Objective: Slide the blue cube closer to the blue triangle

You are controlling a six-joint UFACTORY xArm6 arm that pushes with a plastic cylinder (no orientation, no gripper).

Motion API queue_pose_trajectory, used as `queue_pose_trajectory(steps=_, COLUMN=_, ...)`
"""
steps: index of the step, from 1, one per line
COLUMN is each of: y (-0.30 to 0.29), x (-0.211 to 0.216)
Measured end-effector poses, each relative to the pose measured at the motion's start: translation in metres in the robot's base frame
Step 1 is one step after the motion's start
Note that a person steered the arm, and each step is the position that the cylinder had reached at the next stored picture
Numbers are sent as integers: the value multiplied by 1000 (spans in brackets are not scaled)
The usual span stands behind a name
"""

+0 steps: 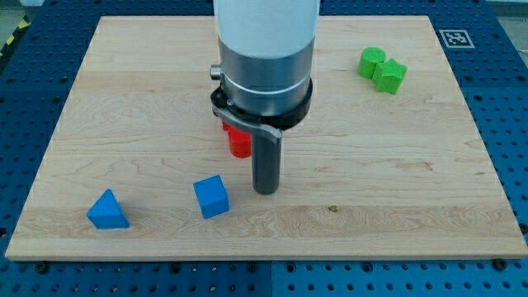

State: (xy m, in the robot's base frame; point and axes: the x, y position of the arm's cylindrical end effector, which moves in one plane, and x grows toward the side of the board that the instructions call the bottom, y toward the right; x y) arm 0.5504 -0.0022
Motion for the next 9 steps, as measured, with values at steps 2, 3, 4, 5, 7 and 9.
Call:
queue_pose_trajectory(steps=2, y=-83, x=52)
queue_pose_trajectory(steps=3, y=-49, x=52)
queue_pose_trajectory(steps=4, y=-4, x=27)
queue_pose_trajectory(steps=5, y=-5, x=2)
queue_pose_trajectory(steps=7, y=-114, x=15)
queue_pose_trajectory(steps=9, y=-47, x=1)
